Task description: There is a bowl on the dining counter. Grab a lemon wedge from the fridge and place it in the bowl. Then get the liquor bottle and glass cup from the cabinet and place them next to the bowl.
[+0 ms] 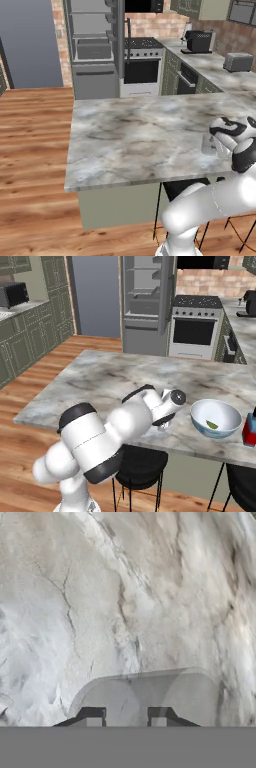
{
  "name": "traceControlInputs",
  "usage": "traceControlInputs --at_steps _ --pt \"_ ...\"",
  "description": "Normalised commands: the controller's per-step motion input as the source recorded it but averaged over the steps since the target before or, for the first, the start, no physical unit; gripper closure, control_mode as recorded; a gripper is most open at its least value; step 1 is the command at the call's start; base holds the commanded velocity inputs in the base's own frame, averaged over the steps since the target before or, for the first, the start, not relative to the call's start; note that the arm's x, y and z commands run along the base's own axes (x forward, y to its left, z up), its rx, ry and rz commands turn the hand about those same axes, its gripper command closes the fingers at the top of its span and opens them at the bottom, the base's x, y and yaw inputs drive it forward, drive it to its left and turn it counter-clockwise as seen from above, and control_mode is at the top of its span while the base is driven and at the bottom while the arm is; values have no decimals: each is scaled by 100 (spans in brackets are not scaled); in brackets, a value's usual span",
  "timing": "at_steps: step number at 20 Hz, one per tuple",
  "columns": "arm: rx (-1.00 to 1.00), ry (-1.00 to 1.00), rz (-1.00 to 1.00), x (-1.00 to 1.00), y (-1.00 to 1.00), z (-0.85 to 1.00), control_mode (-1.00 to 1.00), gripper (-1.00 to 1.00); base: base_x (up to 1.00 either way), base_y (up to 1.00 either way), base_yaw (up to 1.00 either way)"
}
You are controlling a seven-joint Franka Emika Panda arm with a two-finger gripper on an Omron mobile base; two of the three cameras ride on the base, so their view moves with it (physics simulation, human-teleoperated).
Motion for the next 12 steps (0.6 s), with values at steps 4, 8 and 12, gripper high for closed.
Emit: traceControlInputs --at_steps 4,8,12 --pt "1 -3 0 17 -20 -22 -100 100 0 0 0" --pt "0 0 0 16 -13 -23 -100 100 0 0 0" --pt "0 0 0 11 -8 -29 -100 100 0 0 0"
